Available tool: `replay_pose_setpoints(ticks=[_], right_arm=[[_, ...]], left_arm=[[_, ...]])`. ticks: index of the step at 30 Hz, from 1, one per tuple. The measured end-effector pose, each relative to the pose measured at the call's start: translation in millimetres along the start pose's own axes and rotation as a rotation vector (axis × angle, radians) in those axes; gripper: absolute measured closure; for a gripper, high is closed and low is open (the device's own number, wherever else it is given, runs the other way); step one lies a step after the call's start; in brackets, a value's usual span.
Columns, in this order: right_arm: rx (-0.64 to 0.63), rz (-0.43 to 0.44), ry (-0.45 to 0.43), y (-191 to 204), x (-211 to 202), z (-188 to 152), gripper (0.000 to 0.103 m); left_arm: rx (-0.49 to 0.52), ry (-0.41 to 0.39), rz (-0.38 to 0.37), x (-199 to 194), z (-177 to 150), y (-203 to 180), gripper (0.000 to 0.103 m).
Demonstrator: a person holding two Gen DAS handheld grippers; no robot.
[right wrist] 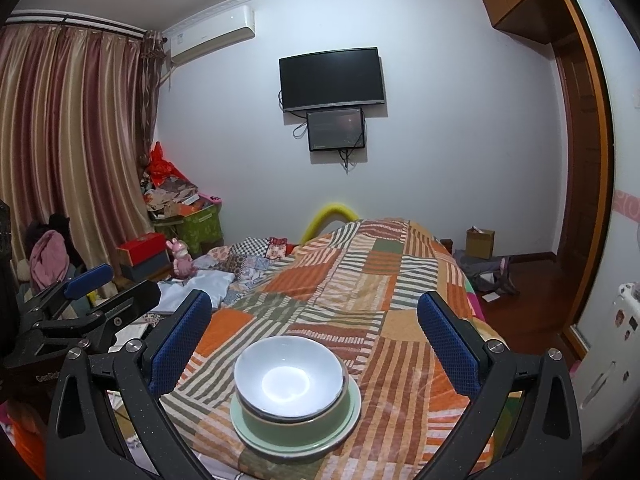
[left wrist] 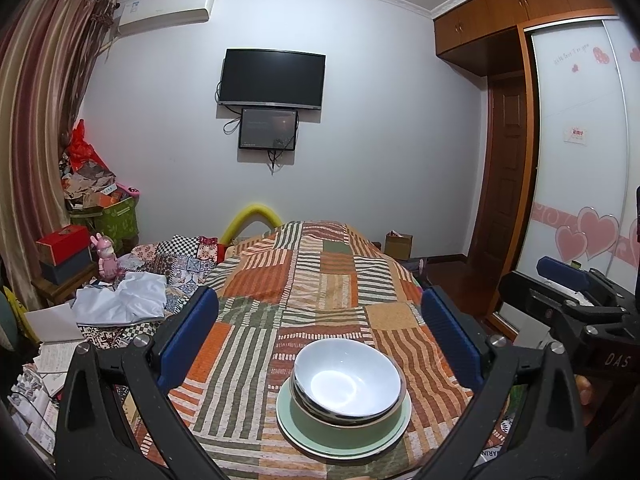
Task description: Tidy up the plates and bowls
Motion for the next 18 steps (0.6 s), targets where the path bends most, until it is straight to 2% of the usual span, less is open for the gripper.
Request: replay_pose_setpoints(ticks=[18], right_arm=[[0.004, -0.003, 0.012, -1.2, 2.6, 0.2, 0.0]], left_arm=[[-0.014, 0.021, -0.027, 7.7, -3.1, 2.4, 0.0]])
Point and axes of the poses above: each gripper's, at about its wrist camera, not at the fingertips, and x roughly the way its jaws point, y to its left, z to its top, the point moved 9 cm from there along x, roughly the way its jaws point, and after that the axes turned 10 degrees about -z, right-handed, at the moved point
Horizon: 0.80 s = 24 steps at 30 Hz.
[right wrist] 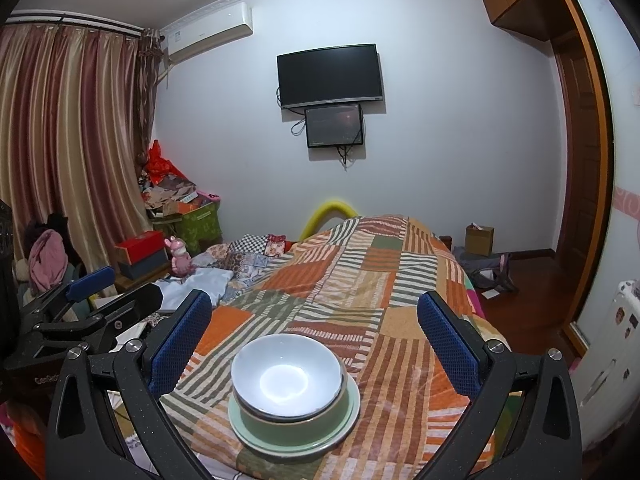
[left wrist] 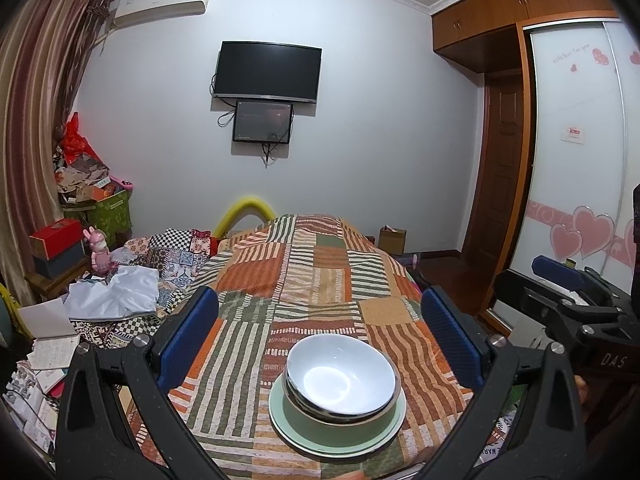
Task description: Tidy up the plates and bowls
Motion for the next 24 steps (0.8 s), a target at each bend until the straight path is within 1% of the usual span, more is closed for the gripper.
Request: replay_pose_setpoints(ticks=[24], right_arm=[[0.006, -0.013, 0.017, -6.9, 4.8, -1.4, 0.0]], left_arm=[[0.006, 0.004, -0.003, 2.7, -1.1, -2.9, 0.0]])
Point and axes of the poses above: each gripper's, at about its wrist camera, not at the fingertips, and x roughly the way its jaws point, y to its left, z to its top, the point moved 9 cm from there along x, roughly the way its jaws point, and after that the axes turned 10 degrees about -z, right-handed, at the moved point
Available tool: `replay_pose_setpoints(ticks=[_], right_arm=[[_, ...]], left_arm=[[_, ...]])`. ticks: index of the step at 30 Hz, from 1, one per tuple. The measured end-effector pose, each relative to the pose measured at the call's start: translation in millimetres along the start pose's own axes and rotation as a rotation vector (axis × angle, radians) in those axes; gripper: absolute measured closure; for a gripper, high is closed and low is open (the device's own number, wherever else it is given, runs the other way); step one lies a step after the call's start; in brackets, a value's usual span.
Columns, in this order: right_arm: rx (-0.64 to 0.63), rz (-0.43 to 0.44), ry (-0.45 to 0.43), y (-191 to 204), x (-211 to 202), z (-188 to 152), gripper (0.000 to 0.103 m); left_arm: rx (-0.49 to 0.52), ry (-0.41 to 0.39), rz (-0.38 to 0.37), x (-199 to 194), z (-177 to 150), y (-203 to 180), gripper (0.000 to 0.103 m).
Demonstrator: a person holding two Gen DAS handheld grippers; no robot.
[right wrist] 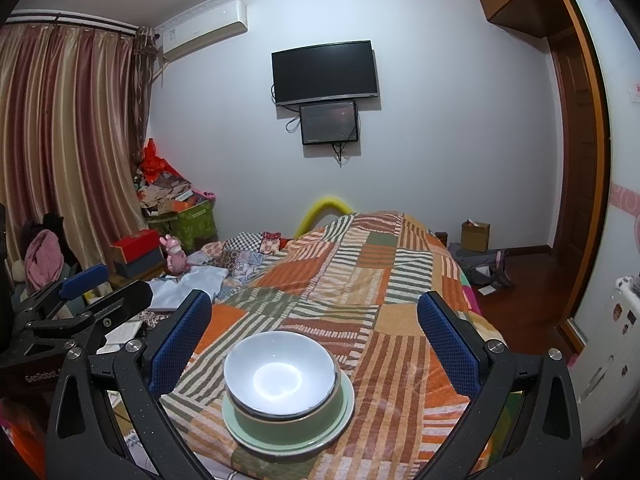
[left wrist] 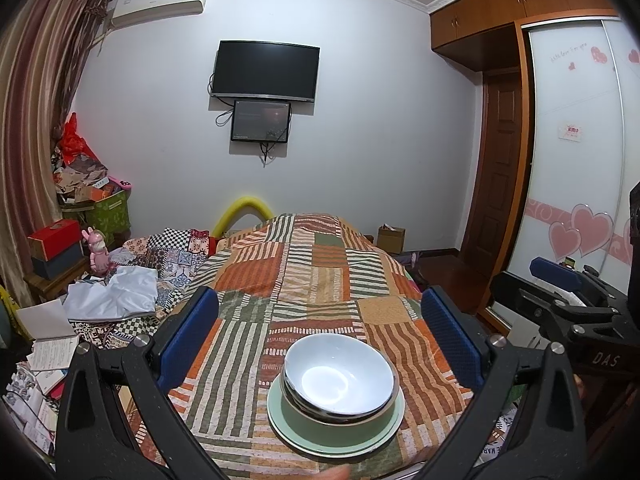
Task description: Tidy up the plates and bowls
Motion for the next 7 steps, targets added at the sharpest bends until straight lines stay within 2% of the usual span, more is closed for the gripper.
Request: replay_pose_setpoints(ticks=[7], right_arm=[[0.001, -0.004, 0.005, 0.4, 2.8, -2.3, 0.0]], left_arm=[[-0.007, 0.0, 0.0, -0.2, -0.9, 0.0, 0.0]])
Point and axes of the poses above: each gripper's, at about its wrist camera, not at the fingertips, and x roughly the way its jaws point, y to its left, z to its top, the point moved 9 cm from there along x, roughly the way its jaws point, and after that the axes turned 10 degrees about -z, right-handed, at the moved point
